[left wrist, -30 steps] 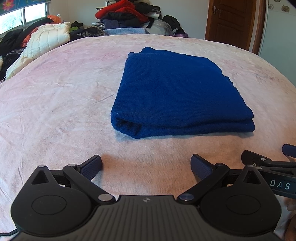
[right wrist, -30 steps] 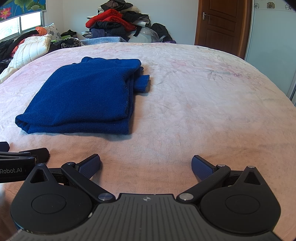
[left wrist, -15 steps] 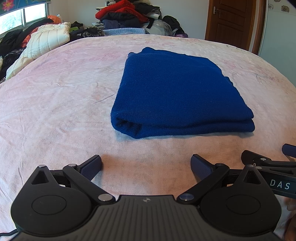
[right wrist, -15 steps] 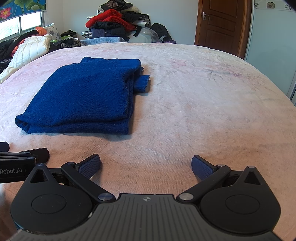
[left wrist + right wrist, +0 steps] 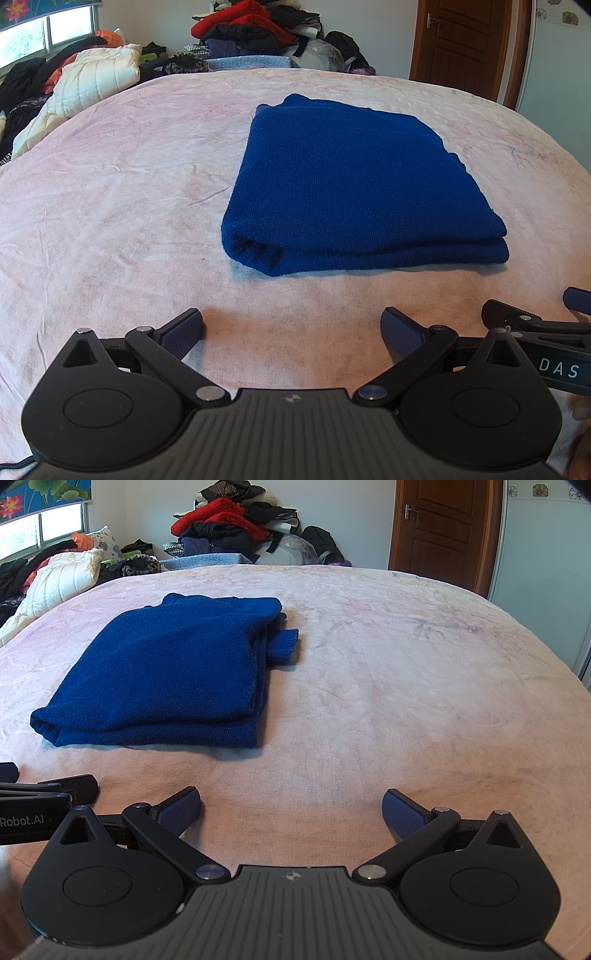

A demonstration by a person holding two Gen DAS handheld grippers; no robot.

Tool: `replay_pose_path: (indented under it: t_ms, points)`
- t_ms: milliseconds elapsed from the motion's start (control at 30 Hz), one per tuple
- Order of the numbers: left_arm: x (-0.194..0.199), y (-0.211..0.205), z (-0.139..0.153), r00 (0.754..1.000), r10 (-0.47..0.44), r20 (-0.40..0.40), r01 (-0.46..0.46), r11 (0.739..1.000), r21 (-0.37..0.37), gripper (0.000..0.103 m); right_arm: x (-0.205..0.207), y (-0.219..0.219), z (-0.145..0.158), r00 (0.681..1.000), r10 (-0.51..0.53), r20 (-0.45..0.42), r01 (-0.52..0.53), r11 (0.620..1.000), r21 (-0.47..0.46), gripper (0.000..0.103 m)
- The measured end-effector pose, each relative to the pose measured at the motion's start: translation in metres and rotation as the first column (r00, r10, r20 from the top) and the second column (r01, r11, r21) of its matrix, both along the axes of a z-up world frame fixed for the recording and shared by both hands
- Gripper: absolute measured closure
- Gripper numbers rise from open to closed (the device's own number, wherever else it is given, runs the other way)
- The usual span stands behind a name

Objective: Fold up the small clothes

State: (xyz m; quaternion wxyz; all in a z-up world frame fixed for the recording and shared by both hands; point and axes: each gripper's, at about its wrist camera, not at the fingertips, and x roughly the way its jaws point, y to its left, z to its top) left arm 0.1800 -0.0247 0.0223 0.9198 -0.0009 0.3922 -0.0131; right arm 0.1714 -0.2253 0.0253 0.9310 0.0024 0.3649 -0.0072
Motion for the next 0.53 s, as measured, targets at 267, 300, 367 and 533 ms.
replay_pose_path:
  t_ms: [267, 300, 367, 533]
  points:
    - [-0.0004, 0.0003, 0.0013, 1.000, 0.007, -0.001, -0.007, 1.000, -0.010, 0.000, -0.0001, 0.0001, 0.0000, 1.000, 0.000, 0.000, 0.000, 1.000, 0.000, 0.000]
    - [-0.0009, 0.0003, 0.0011, 1.000, 0.006, 0.001, -0.006, 1.000, -0.010, 0.000, -0.0001, 0.0001, 0.0000, 1.000, 0.000, 0.000, 0.000, 1.000, 0.000, 0.000]
    - [-0.0015, 0.0000, 0.0008, 1.000, 0.008, 0.002, -0.008, 1.000, -0.007, 0.000, -0.0003, 0.0001, 0.0000, 1.000, 0.000, 0.000, 0.000, 1.000, 0.000, 0.000]
    - [0.0005, 0.0000, 0.0017, 1.000, 0.008, -0.009, -0.008, 1.000, -0.009, 0.000, -0.0003, 0.0001, 0.0000, 1.000, -0.001, 0.001, 0.001, 1.000, 0.000, 0.000]
